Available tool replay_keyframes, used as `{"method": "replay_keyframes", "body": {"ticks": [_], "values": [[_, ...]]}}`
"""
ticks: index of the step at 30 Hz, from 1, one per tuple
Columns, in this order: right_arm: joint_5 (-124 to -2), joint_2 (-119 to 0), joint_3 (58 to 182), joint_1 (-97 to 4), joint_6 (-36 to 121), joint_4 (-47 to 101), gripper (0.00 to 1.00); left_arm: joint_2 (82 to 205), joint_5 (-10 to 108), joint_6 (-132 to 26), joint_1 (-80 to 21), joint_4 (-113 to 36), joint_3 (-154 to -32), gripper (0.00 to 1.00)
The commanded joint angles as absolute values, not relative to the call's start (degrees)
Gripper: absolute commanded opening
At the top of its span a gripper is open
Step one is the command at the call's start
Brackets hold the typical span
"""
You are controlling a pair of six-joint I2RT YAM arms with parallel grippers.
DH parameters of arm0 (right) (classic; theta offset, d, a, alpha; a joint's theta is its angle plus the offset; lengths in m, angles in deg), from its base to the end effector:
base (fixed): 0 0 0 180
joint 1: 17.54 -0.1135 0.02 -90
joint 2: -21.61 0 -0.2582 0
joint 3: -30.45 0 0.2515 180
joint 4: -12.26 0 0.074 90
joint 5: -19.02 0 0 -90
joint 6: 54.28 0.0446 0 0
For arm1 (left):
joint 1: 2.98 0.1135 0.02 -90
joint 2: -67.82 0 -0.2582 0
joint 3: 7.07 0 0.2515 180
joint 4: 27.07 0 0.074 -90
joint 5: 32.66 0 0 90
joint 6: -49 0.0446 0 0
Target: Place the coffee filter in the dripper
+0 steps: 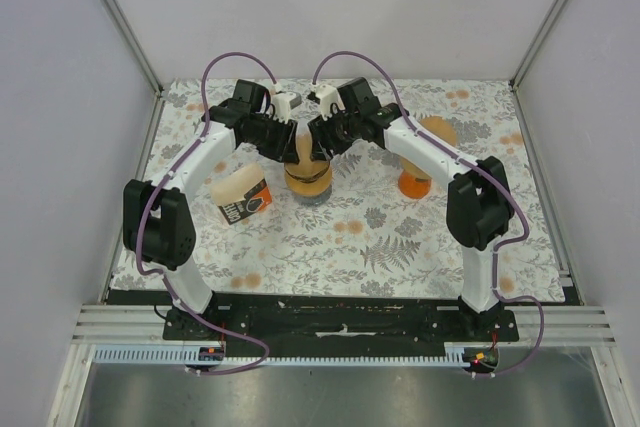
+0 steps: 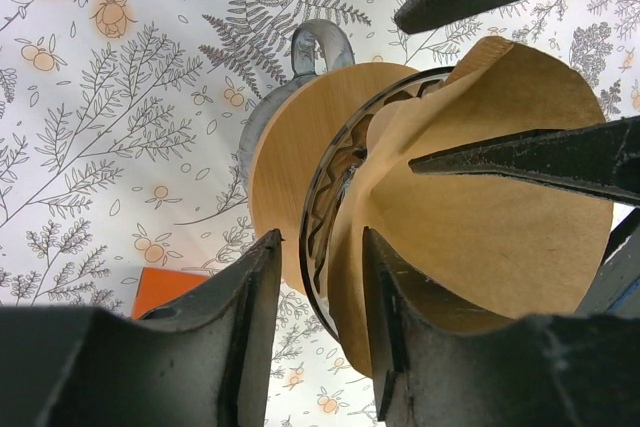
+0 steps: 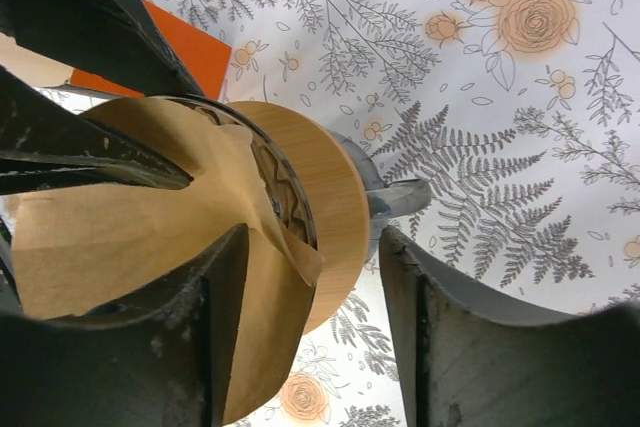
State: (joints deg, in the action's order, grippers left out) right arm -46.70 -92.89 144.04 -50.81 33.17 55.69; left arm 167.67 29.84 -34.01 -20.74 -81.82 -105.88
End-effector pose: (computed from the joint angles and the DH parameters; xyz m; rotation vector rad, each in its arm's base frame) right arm 0.3750 0.2680 0.2643 -0.9349 2.1935 0.7574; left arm 0.3551 -0.1354 0.2694 0.7227 2.4118 -0.6842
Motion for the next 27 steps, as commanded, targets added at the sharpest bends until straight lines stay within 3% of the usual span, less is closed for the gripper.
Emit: {"method": "replay_keyframes", "body": {"ticks": [1, 4, 17, 24, 27], "values": [[-47.7, -89.9, 146.6, -50.8, 31.1, 56.1, 0.64, 165.5, 28.3, -31.2, -20.9, -82.3, -108.6, 0.47], [-47.7, -89.1, 147.1, -50.6, 30.6, 56.4, 0.7, 165.2, 28.3, -30.8, -20.9, -82.6, -109.1, 0.52], [-47.8, -79.1, 149.3, -48.5, 27.4, 58.5, 0.77, 164.9, 29.0, -29.4, -20.7, -84.4, -111.7, 0.72], [-55.4, -72.0, 147.0, -45.7, 26.4, 58.8, 0.76, 164.1, 30.5, -29.0, -20.5, -84.9, -112.4, 0.76], [-58.4, -69.0, 146.1, -42.9, 27.3, 59.6, 0.65, 163.5, 30.7, -28.9, -20.1, -85.0, -112.5, 0.76]]}}
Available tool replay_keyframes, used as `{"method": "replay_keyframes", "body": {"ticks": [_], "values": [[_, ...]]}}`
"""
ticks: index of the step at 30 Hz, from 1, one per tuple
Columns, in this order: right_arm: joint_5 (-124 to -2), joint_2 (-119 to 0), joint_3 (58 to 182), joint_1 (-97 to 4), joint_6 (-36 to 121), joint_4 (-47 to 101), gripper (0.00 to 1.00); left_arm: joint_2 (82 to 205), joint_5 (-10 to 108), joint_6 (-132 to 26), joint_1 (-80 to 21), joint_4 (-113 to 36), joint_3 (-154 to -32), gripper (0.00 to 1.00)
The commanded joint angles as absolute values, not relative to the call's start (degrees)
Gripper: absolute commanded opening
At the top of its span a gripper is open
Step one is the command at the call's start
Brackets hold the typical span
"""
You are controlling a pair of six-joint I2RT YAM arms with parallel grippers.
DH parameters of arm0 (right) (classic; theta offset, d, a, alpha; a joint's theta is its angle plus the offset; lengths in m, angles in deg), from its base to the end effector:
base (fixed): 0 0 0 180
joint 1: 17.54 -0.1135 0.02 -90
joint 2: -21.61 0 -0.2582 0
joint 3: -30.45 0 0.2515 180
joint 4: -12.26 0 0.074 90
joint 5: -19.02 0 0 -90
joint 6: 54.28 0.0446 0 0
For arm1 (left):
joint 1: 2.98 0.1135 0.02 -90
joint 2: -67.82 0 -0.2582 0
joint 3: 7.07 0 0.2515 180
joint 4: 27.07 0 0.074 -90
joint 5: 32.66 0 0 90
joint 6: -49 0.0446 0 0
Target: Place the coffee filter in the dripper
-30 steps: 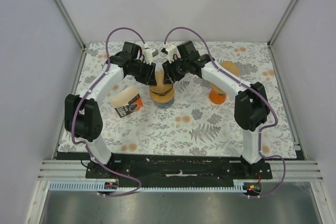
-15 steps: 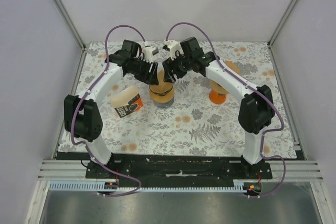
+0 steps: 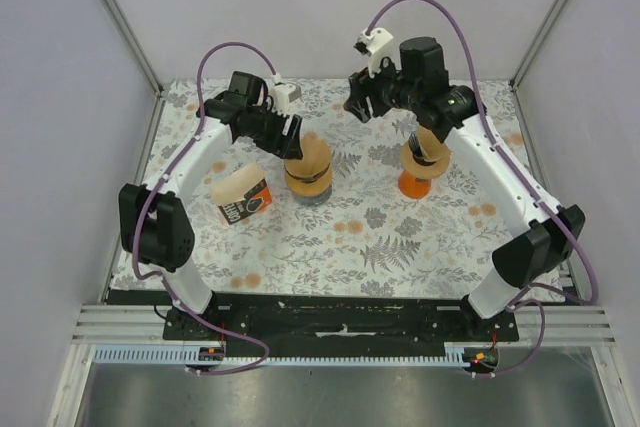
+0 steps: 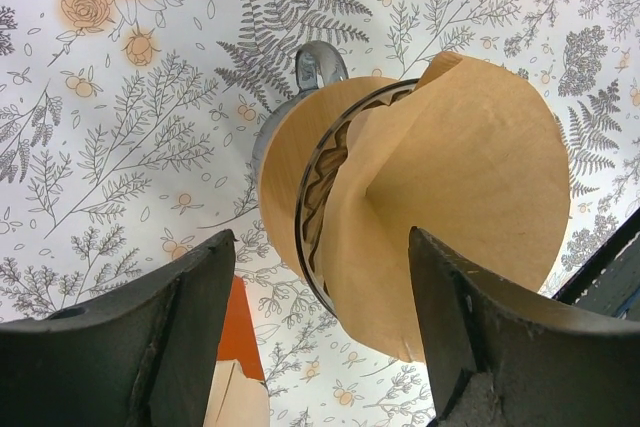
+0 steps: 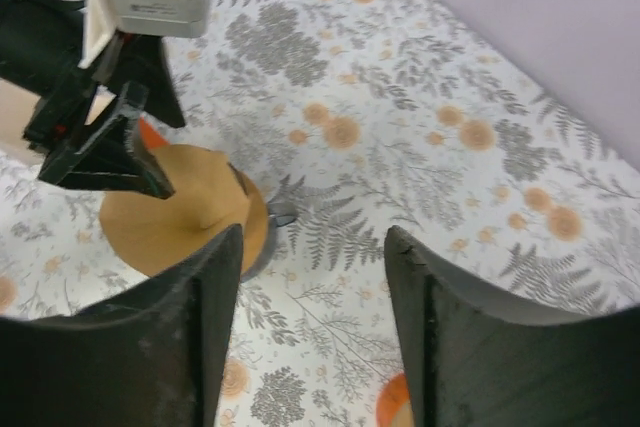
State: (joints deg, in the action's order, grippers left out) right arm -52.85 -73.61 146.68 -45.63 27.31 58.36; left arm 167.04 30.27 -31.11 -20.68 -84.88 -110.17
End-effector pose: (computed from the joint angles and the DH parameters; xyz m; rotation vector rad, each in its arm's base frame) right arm 0.3319 0.1929 0.4114 -0.8255 1.8503 0.5359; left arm 0.3551 -0.1346 0.2935 0.7777 2.3548 -0.6486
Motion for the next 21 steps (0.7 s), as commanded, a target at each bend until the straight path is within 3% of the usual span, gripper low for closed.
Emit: {"method": "replay_keyframes", "body": {"ticks": [1, 3, 5, 8, 13, 21], "values": [[-59.5, -68.1, 145.8, -41.6, 27.8, 59.9, 0.58, 163.4, 30.7, -29.0, -20.1, -84.9, -112.5, 0.76], [-62.4, -66.5, 144.6, -39.3, 29.2, 60.5, 0.37, 163.3, 30.8, -29.0, -19.9, -84.9, -112.5, 0.8], [-65.5, -65.0, 143.2, -36.7, 30.6, 61.4, 0.23, 163.3, 30.8, -28.9, -19.8, -85.0, -112.5, 0.83], [-68.4, -64.1, 142.3, -32.5, 32.4, 63.6, 0.11, 163.1, 31.0, -28.9, -19.7, -85.1, -112.6, 0.87], [-74.3, -63.1, 139.9, -28.3, 33.2, 65.3, 0.0, 163.3, 31.5, -29.0, -19.4, -85.0, -112.5, 0.88], [-73.9, -69.2, 142.3, -25.9, 33.6, 72.4, 0.0, 163.4, 31.9, -28.8, -18.6, -85.1, -112.5, 0.88]]}}
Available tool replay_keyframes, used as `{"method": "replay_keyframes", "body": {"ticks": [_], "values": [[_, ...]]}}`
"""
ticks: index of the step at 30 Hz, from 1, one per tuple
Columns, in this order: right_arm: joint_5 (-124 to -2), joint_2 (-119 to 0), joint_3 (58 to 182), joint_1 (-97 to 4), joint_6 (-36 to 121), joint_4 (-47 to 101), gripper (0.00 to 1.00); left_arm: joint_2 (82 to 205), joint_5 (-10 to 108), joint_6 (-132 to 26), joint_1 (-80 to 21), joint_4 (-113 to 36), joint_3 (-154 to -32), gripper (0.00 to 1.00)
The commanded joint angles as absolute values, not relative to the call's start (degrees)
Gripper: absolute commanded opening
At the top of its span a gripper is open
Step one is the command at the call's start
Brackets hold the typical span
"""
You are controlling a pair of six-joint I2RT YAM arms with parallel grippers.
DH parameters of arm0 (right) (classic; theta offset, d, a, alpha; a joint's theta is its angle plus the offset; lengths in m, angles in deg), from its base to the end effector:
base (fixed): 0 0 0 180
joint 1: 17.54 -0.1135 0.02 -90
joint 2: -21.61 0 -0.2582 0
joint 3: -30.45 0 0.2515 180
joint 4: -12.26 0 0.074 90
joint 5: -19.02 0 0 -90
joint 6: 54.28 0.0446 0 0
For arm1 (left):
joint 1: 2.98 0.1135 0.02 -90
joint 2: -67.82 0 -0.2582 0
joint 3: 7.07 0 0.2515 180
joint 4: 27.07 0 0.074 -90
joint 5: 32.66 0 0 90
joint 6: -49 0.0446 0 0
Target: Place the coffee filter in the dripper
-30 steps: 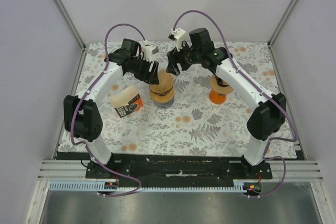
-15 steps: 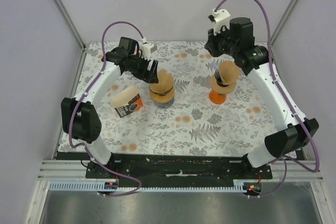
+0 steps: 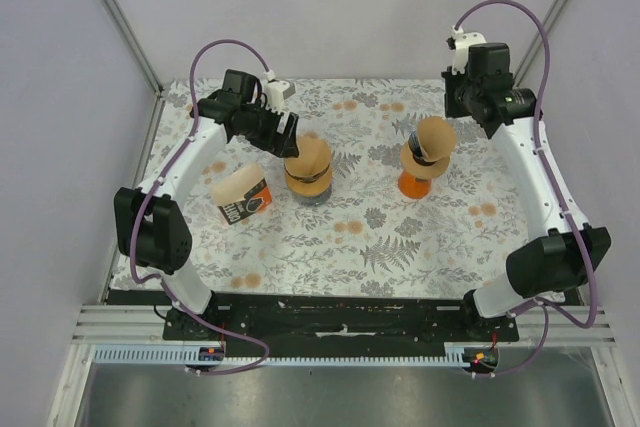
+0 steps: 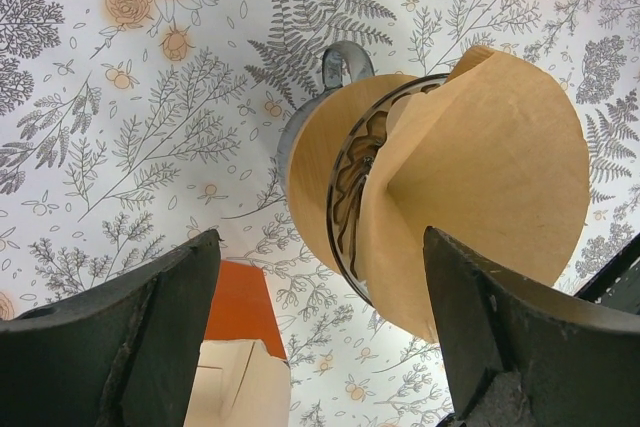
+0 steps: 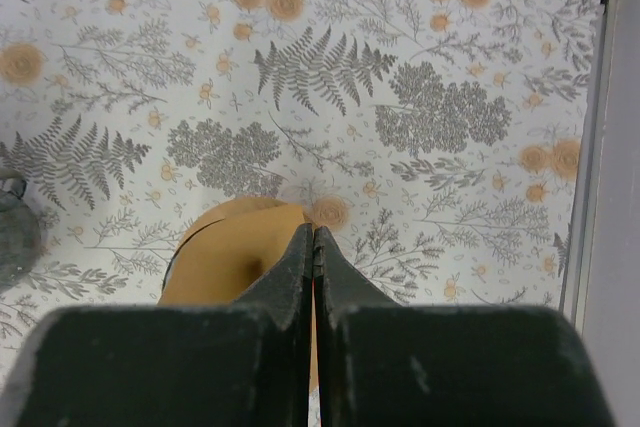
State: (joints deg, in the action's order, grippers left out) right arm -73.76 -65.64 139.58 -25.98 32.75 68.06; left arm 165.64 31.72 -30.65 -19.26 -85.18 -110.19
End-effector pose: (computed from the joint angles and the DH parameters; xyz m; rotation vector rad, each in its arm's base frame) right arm 0.3360 0.0477 0.3990 -0.1871 2.1539 0.0025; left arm 0.3542 -0.1235 0.3015 0.7478 2.3445 -0.5999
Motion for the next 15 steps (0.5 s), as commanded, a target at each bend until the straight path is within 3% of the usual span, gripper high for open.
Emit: {"method": "replay_keyframes", "body": {"ticks": [1, 15], "values": [[-73.2, -69.8, 142.6, -26.0, 33.9, 72.9, 0.0, 163.4, 31.9, -28.7, -18.6, -85.1, -112.5, 0.88], [-69.6, -69.8, 145.2, -26.4, 35.0, 79.7, 0.0, 163.4, 32.1, -28.5, -17.8, -85.2, -112.5, 0.88]]}}
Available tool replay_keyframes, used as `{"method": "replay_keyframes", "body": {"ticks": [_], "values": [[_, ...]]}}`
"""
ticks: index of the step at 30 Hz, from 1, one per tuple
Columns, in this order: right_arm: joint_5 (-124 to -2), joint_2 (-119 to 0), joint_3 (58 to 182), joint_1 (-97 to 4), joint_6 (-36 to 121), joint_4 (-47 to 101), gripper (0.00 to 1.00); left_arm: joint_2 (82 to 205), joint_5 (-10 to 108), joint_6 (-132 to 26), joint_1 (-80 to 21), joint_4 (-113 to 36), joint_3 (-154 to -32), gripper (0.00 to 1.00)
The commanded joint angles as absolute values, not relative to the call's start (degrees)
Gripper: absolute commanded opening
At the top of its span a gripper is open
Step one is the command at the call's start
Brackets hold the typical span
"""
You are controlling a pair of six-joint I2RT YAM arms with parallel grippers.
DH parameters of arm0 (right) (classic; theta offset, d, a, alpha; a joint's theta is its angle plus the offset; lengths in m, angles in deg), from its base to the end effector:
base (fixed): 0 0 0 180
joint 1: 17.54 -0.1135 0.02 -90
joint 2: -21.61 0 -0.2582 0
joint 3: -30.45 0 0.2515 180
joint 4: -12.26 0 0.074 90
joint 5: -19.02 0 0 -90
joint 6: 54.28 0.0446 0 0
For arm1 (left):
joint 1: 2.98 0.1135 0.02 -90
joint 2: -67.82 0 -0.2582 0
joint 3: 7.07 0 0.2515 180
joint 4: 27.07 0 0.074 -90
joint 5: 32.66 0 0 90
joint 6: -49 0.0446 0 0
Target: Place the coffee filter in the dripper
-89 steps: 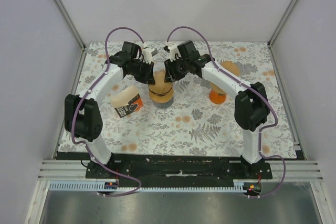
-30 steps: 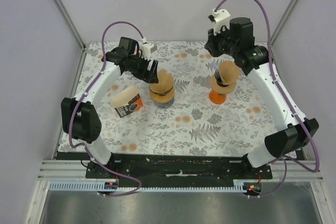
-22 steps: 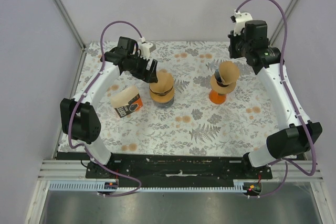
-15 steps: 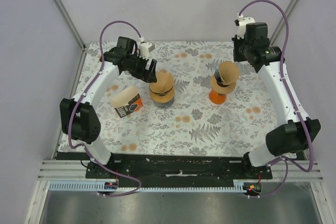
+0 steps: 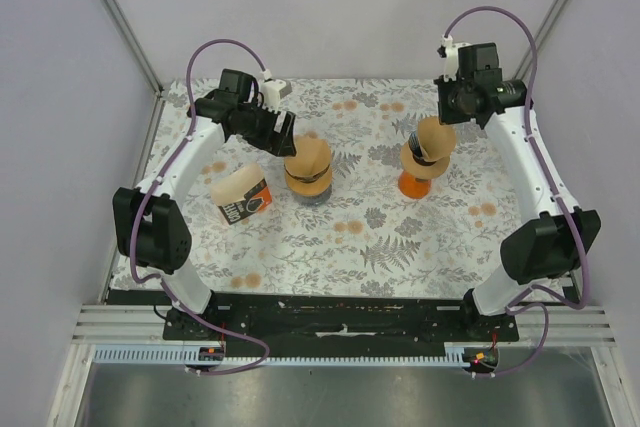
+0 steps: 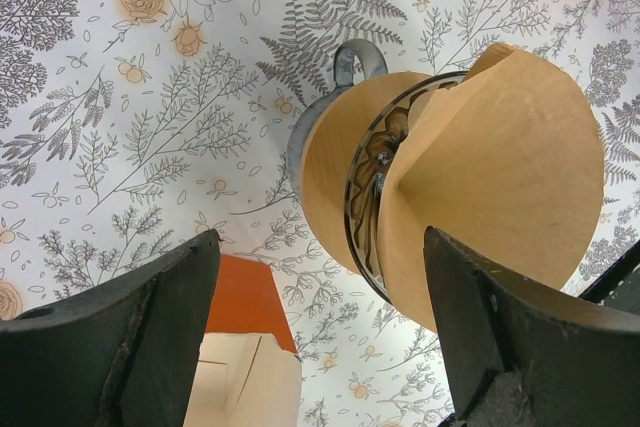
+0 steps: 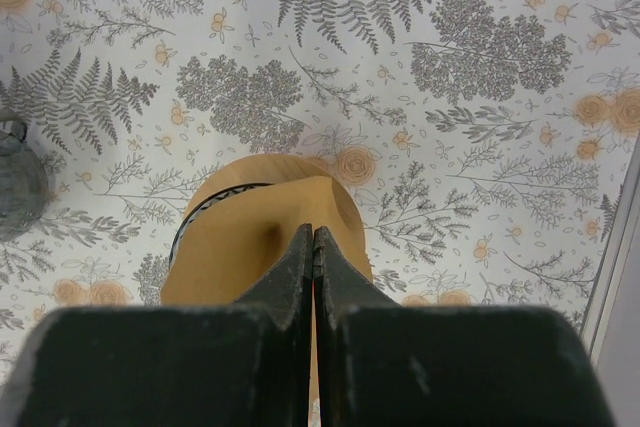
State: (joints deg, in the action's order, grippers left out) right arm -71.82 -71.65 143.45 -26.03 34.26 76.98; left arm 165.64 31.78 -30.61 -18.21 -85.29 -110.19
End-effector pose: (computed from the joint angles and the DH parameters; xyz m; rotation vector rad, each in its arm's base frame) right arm 0.3515 0.0518 0.3724 -0.1972 2.3479 0.0426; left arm 0.3562 -0.1169 0.3014 0.7259 2.3508 -0.5907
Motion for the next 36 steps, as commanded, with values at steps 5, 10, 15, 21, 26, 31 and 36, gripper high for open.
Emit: {"method": "replay_keyframes", "body": {"ticks": [5, 10, 15, 21, 26, 31, 36], "values": [[-62.7, -73.1, 139.7, -26.6, 35.3, 79.4, 0.0, 163.4, 32.0, -28.6, -17.7, -85.2, -112.5, 0.88], [-63.5, -80.3, 135.7, -29.3, 37.1, 75.8, 0.0, 163.6, 32.0, -28.6, -17.6, -85.3, -112.5, 0.88], [-68.5, -84.2, 137.7, -31.3, 37.2, 75.9, 0.0, 163.4, 31.9, -28.7, -17.5, -85.3, -112.5, 0.88], [-69.8, -84.0, 136.5, -31.5, 36.6, 75.9, 0.0, 163.5, 31.8, -28.6, -17.4, -85.3, -112.6, 0.88], [-68.7, -84.0, 136.5, -32.4, 36.3, 75.8, 0.0, 163.8, 32.2, -29.2, -17.4, -85.7, -115.6, 0.88], [-68.6, -84.6, 138.3, -32.7, 36.2, 76.5, 0.0, 165.1, 32.3, -30.5, -18.8, -87.5, -127.4, 0.88], [-68.4, -84.4, 138.4, -32.8, 36.2, 76.3, 0.0, 170.3, 29.8, -35.4, -27.4, -87.6, -136.4, 0.85]]}}
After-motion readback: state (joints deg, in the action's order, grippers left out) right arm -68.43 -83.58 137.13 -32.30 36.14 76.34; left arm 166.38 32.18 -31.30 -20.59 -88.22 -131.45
